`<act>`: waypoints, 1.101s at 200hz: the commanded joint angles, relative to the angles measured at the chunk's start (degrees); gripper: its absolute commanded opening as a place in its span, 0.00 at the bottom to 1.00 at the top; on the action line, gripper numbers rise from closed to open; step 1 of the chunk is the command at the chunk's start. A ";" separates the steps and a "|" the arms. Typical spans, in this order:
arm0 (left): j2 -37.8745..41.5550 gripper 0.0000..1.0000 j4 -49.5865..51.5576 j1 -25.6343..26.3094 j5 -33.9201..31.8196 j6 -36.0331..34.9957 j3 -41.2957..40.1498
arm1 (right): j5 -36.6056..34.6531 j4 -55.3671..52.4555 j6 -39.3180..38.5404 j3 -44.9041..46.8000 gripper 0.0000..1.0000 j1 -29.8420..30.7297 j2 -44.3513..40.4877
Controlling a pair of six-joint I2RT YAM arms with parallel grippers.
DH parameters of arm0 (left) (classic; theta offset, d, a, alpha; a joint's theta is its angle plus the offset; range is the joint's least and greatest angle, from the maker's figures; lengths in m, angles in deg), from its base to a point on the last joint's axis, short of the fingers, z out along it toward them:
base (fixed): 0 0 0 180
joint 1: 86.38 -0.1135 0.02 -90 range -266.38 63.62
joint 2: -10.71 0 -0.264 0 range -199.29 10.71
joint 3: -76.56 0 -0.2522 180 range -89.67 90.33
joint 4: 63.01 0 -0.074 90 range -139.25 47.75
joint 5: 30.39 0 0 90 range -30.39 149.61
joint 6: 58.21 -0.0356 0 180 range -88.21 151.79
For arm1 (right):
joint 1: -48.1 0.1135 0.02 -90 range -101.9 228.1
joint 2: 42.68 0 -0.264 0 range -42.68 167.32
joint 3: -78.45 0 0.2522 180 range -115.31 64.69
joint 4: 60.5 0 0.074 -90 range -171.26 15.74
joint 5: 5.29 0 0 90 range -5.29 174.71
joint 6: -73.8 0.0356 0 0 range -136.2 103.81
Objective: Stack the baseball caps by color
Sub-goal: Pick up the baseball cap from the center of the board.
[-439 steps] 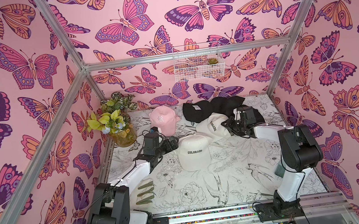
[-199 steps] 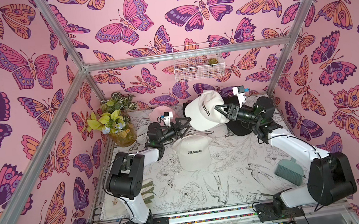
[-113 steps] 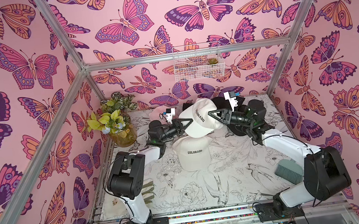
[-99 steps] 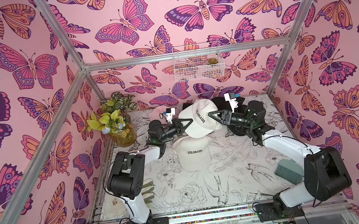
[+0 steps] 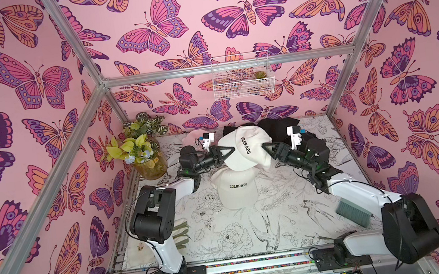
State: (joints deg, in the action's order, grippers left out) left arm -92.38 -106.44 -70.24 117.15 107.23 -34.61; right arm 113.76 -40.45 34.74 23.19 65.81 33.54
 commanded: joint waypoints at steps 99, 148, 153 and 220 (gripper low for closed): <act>-0.10 0.00 1.99 0.66 1.96 -3.07 2.50 | 4.92 28.45 23.28 -5.16 0.99 -0.06 13.42; 1.23 0.00 21.03 0.37 -0.10 -16.28 3.79 | 11.06 36.59 27.42 -7.47 1.00 0.04 17.07; 1.35 0.00 23.10 0.30 -0.50 -17.68 3.94 | 11.70 36.45 27.02 -7.69 1.00 0.10 16.61; 2.48 0.00 29.59 -1.62 -0.87 -21.85 4.24 | 16.17 34.86 25.53 -8.08 0.99 0.04 14.25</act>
State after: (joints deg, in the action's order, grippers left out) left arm -91.92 -79.73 -70.96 116.63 88.06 -31.00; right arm 127.16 -7.60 60.51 16.20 65.53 48.80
